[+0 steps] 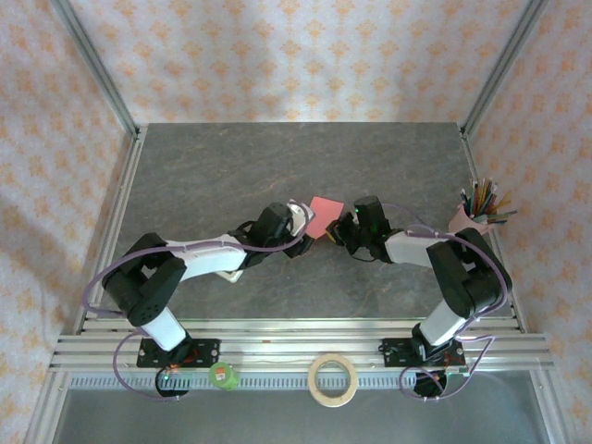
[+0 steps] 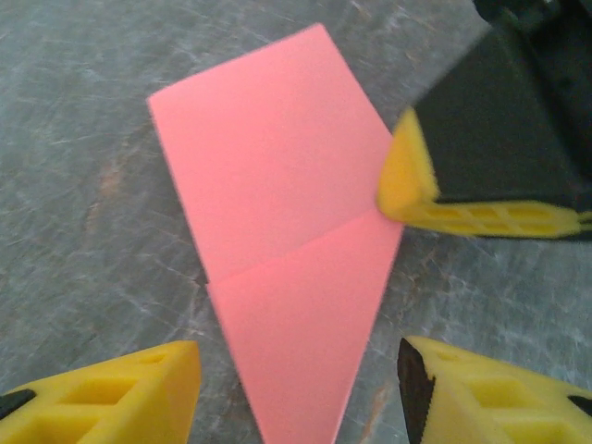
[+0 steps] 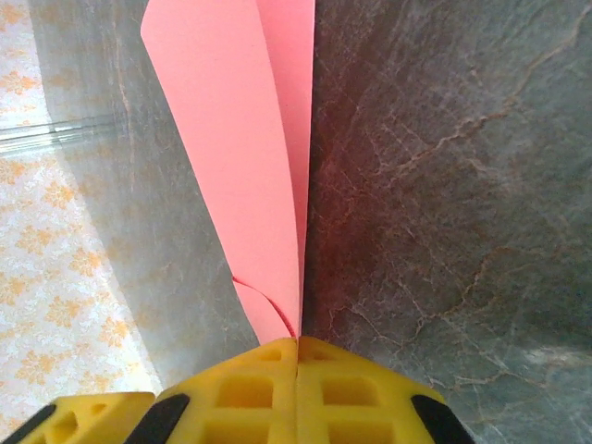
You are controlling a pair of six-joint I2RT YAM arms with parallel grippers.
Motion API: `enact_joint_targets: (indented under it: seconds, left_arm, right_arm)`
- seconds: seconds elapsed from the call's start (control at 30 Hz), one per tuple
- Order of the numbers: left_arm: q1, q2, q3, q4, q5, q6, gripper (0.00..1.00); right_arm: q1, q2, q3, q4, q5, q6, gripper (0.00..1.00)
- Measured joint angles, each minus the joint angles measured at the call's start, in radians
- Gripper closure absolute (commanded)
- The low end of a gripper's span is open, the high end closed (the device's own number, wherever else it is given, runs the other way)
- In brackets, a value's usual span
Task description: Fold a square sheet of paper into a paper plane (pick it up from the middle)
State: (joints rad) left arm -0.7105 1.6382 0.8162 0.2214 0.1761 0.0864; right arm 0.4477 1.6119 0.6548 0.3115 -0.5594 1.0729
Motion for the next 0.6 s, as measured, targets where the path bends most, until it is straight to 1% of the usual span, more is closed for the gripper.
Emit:
enact_joint_targets:
  seconds: [0.13, 0.33, 0.6]
  left_arm:
    - [-0.029, 0.033, 0.0, 0.015, -0.009, 0.09, 0.41]
    - [-0.042, 0.071, 0.0, 0.041, -0.029, 0.189, 0.43]
    - [-0.043, 0.127, 0.002, 0.043, -0.028, 0.253, 0.47]
  right_arm:
    - [-0.002, 0.0, 0.003, -0.005, -0.009, 0.0, 1.0]
    - [-0.011, 0.0, 0.022, -0.008, -0.016, 0.0, 0.99]
    - [-0.03, 0.0, 0.022, -0.009, -0.053, 0.0, 0.99]
